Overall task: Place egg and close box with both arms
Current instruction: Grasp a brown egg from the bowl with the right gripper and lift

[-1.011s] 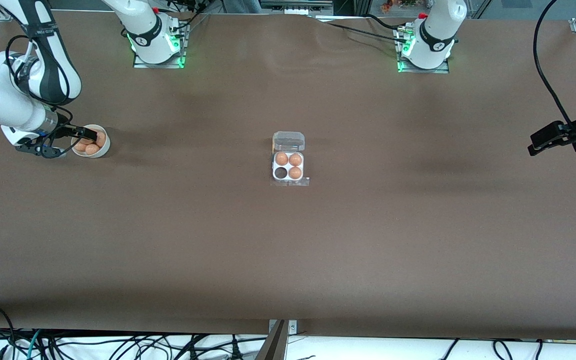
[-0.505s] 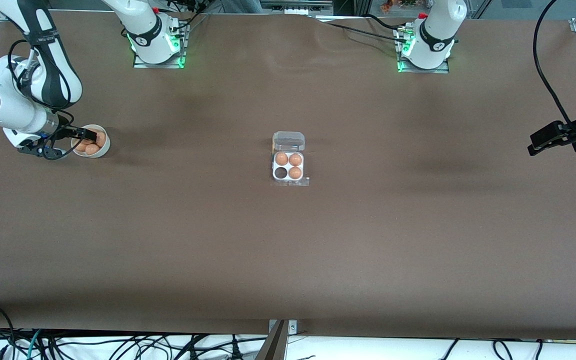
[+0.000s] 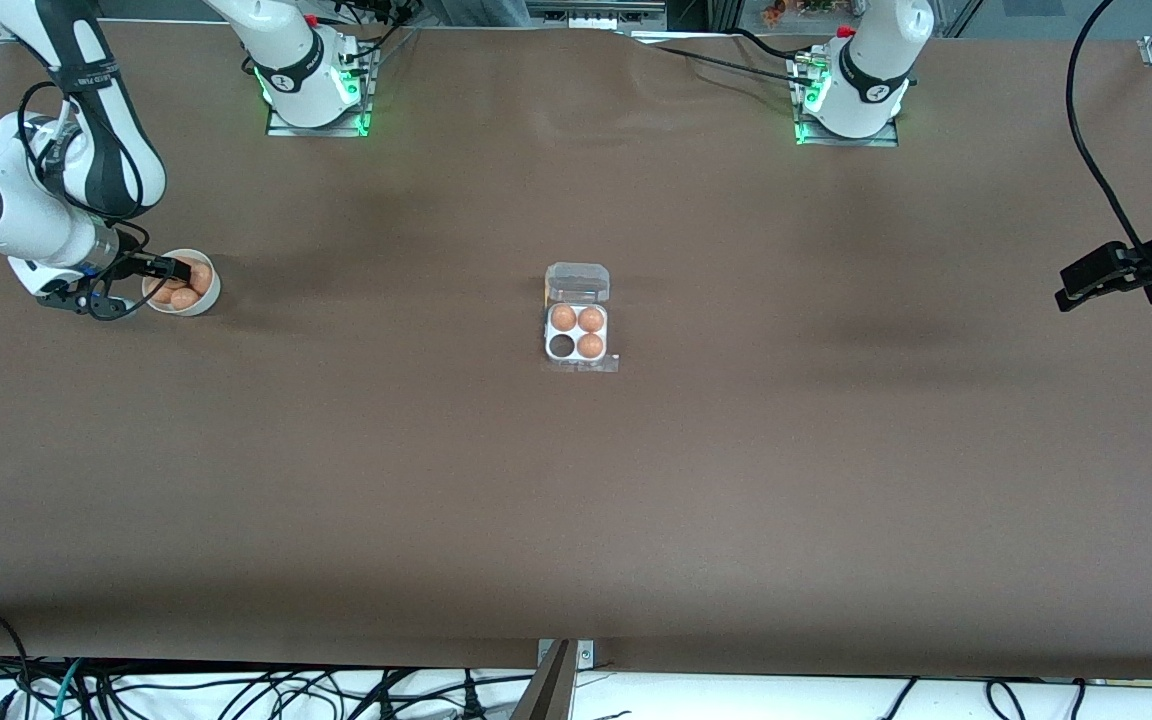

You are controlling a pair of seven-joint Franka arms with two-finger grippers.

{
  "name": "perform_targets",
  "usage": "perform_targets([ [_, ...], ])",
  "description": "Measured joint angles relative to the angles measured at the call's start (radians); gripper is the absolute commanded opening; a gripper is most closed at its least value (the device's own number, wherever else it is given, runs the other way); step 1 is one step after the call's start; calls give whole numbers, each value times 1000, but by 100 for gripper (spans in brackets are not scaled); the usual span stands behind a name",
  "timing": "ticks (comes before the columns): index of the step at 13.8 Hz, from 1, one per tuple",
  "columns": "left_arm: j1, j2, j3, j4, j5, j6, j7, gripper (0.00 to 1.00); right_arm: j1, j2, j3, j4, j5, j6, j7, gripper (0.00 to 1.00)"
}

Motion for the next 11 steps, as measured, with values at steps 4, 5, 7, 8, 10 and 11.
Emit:
perform_targets([
  [4,0,0,0,0,0,0,0,100,0,0,0,0,0,0,0,57],
  [5,0,0,0,0,0,0,0,100,0,0,0,0,0,0,0,54],
  [7,0,0,0,0,0,0,0,100,0,1,0,0,0,0,0,53],
  [8,0,0,0,0,0,0,0,100,1,2,1,0,0,0,0,50],
  [10,0,0,0,0,0,0,0,100,2,3,3,0,0,0,0,49],
  [11,-1,0,0,0,0,0,0,100,3,3,3,0,0,0,0,47],
])
